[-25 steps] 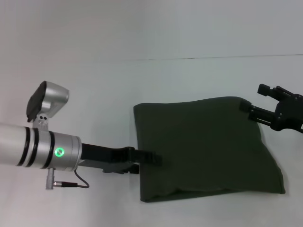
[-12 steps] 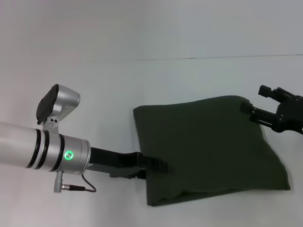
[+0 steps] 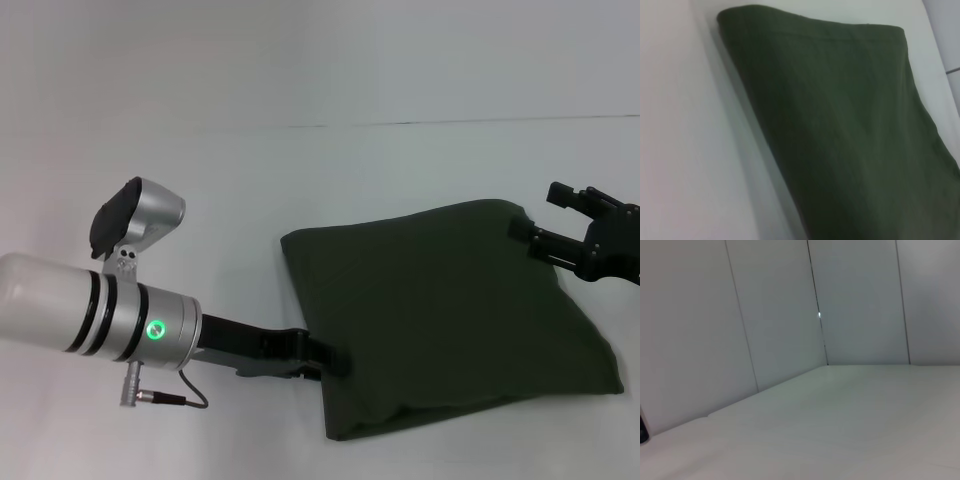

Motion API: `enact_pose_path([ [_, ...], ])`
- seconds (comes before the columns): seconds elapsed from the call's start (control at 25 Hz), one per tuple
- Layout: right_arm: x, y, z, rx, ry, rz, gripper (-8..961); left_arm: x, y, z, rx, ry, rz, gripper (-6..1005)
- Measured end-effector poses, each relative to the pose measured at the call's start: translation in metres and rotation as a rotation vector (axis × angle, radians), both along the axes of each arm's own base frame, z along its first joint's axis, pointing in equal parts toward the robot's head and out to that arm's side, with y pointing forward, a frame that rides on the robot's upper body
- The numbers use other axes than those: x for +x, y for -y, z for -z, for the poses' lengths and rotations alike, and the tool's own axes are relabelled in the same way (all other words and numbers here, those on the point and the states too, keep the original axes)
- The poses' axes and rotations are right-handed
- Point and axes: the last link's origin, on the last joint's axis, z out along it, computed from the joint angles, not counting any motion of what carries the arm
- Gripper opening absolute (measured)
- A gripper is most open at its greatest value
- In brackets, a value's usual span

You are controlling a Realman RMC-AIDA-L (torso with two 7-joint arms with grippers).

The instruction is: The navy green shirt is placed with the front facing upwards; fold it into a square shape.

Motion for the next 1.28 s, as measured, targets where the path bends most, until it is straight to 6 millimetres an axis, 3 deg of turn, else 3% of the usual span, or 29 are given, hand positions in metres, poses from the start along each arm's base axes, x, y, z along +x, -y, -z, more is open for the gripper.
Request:
enact_pose_path([
  [0.32, 0.000, 0.000, 0.000, 0.003, -0.003, 0.000, 885, 0.002, 0.000, 0.002, -0.007, -0.013, 0.017, 333],
  [0.4, 0.000, 0.000, -0.001, 0.005, -0.005, 0.001, 885, 0.002, 0.000, 0.002, -0.006, -0.013, 0.018, 127],
  [0.64, 0.001, 0.000, -0.002, 0.012, -0.012, 0.007, 886, 0.000, 0.001, -0.004, -0.003, -0.013, 0.056, 74],
  [1.28, -0.005, -0.005, 0.009, -0.003, -0.023, 0.006, 886, -0.037, -0.014, -0.059, 0.122, -0.131, 0.054, 58],
])
